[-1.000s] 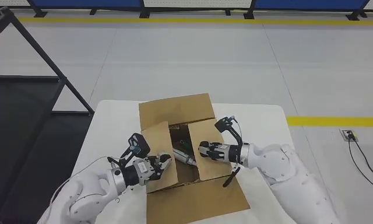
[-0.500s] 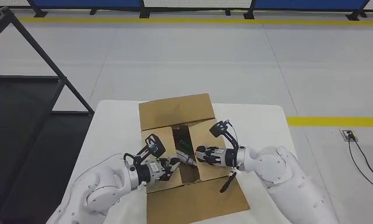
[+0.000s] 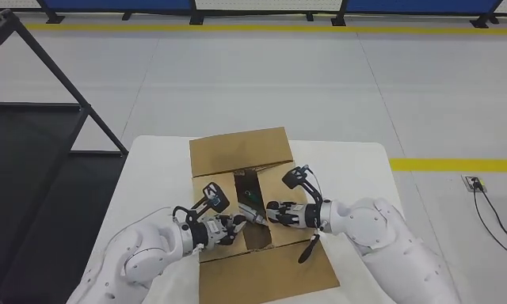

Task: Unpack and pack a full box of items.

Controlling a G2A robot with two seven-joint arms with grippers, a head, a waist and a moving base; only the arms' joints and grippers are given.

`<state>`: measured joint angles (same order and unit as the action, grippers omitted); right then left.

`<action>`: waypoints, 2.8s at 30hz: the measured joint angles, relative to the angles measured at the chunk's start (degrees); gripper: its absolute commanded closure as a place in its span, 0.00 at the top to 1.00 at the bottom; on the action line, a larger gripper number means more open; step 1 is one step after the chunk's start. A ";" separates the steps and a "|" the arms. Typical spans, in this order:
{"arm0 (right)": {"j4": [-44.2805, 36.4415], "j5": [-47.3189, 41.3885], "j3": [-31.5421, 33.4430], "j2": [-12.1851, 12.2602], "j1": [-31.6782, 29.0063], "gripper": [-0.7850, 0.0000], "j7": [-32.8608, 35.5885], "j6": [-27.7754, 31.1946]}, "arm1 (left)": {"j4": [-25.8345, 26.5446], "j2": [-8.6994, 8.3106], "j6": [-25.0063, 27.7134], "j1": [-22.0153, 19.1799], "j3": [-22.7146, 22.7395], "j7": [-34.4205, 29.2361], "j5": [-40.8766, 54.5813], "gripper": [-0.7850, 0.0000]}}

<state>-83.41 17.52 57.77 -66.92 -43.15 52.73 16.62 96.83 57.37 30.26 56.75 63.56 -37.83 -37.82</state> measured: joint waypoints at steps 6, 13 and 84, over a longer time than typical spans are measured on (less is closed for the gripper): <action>-1.75 -1.41 1.40 0.36 -0.51 0.00 0.46 1.60 | 1.58 -0.24 0.21 0.73 1.79 1.37 0.23 0.00; -7.04 -6.19 6.23 1.72 -4.08 0.00 2.76 6.66 | 6.50 -0.85 0.53 3.10 6.01 3.93 1.59 0.00; -8.24 -43.13 37.70 11.19 -30.35 1.00 35.31 -7.61 | -37.30 2.02 -15.32 -24.09 4.96 -13.04 40.12 1.00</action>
<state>-91.66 -25.61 95.47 -55.73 -73.51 88.04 9.01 59.53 59.38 14.95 32.66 68.52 -50.88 2.30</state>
